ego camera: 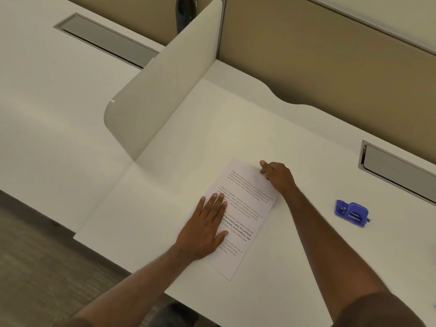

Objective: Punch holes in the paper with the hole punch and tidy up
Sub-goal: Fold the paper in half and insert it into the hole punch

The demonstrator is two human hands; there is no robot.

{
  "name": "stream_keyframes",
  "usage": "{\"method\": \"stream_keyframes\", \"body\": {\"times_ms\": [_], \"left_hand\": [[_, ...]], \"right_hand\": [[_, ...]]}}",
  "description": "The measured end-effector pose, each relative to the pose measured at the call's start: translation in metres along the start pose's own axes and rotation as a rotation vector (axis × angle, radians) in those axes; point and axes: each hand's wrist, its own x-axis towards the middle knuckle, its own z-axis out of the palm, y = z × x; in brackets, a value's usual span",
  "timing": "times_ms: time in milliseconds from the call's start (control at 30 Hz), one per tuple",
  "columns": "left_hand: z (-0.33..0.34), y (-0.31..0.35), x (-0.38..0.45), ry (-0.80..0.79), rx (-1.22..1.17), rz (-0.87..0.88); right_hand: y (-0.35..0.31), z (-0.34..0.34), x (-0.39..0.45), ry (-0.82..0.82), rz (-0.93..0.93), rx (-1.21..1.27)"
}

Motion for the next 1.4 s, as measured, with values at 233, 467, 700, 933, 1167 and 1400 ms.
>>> {"method": "stream_keyframes", "body": {"times_ms": [233, 467, 700, 933, 1167, 1400], "left_hand": [[0.000, 0.000, 0.000, -0.006, -0.010, -0.002], [-0.002, 0.000, 0.000, -0.005, -0.019, -0.002], [-0.003, 0.000, 0.000, -0.010, -0.014, -0.003], [-0.002, 0.000, 0.000, -0.006, -0.007, -0.002], [-0.002, 0.000, 0.000, -0.003, -0.008, 0.000], [-0.003, 0.000, 0.000, -0.007, -0.004, -0.005]], "right_hand": [[0.003, -0.004, 0.007, -0.112, 0.022, 0.139], [0.004, -0.019, 0.003, -0.237, 0.051, 0.258], [-0.007, -0.016, -0.012, -0.412, -0.054, 0.060], [-0.011, -0.013, -0.030, -0.274, -0.214, -0.273], [-0.016, 0.000, -0.048, -0.137, -0.332, -0.590], [-0.010, 0.006, -0.043, -0.067, -0.311, -0.539]]}}
